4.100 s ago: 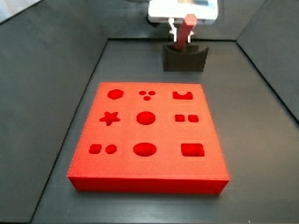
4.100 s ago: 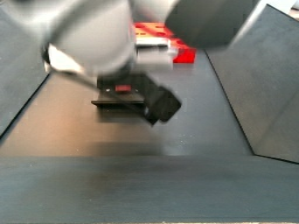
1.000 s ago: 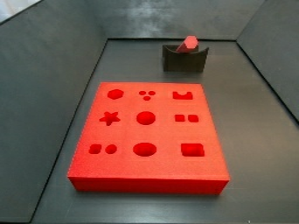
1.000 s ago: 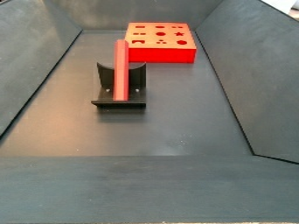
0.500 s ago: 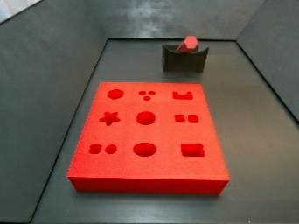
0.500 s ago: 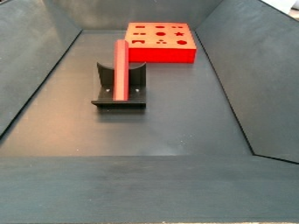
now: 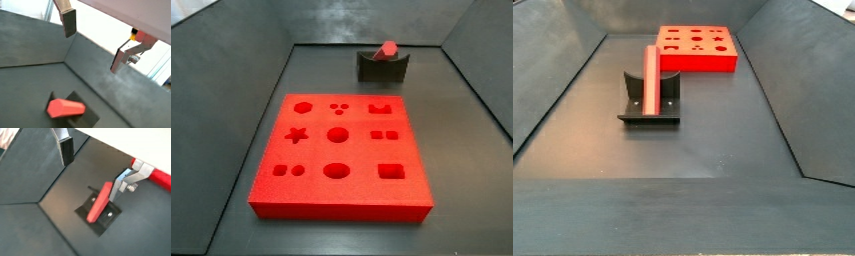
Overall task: Pick up the hexagon object. Move up. Place the hexagon object on the fixture. Regrasp the hexagon object. Move to above the board. Insert the hexagon object.
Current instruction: Regrasp the hexagon object.
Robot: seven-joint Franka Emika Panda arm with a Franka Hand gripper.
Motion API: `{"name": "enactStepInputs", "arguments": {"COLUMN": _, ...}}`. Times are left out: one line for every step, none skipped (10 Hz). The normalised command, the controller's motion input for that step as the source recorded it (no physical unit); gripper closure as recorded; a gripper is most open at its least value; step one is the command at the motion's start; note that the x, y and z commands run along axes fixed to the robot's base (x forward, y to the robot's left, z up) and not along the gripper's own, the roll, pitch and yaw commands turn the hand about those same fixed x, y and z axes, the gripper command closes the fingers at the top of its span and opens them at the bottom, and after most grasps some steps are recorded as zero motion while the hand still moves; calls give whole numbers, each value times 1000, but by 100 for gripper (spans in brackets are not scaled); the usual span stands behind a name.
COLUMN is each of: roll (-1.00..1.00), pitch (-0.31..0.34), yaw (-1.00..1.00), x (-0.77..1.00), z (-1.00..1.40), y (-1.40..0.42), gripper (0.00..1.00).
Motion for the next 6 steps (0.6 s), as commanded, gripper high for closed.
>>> {"name": "enactStepInputs", "arguments": {"roll": 1000, "pitch": 137, "yaw": 84, "x": 94, "z": -6, "y": -45, "gripper": 0}}
{"name": "enactStepInputs", "arguments": {"roll": 1000, "pitch": 170, "yaw": 114, "x": 99, "z": -8, "y": -50, "gripper": 0}}
{"name": "enactStepInputs", "arguments": {"roll": 752, "pitch": 166, "yaw": 139, "x": 101, "z": -8, "y": -52, "gripper": 0}}
{"name": "enactStepInputs", "arguments": {"roll": 631, "pitch": 158, "yaw": 154, "x": 102, "z": -10, "y": -52, "gripper": 0}}
{"name": "enactStepInputs", "arguments": {"roll": 389, "pitch": 137, "yaw": 178, "x": 100, "z": -11, "y": -55, "gripper": 0}}
{"name": "enactStepInputs", "arguments": {"roll": 301, "pitch": 120, "yaw": 188, "x": 98, "z": -2, "y": -43, "gripper": 0}}
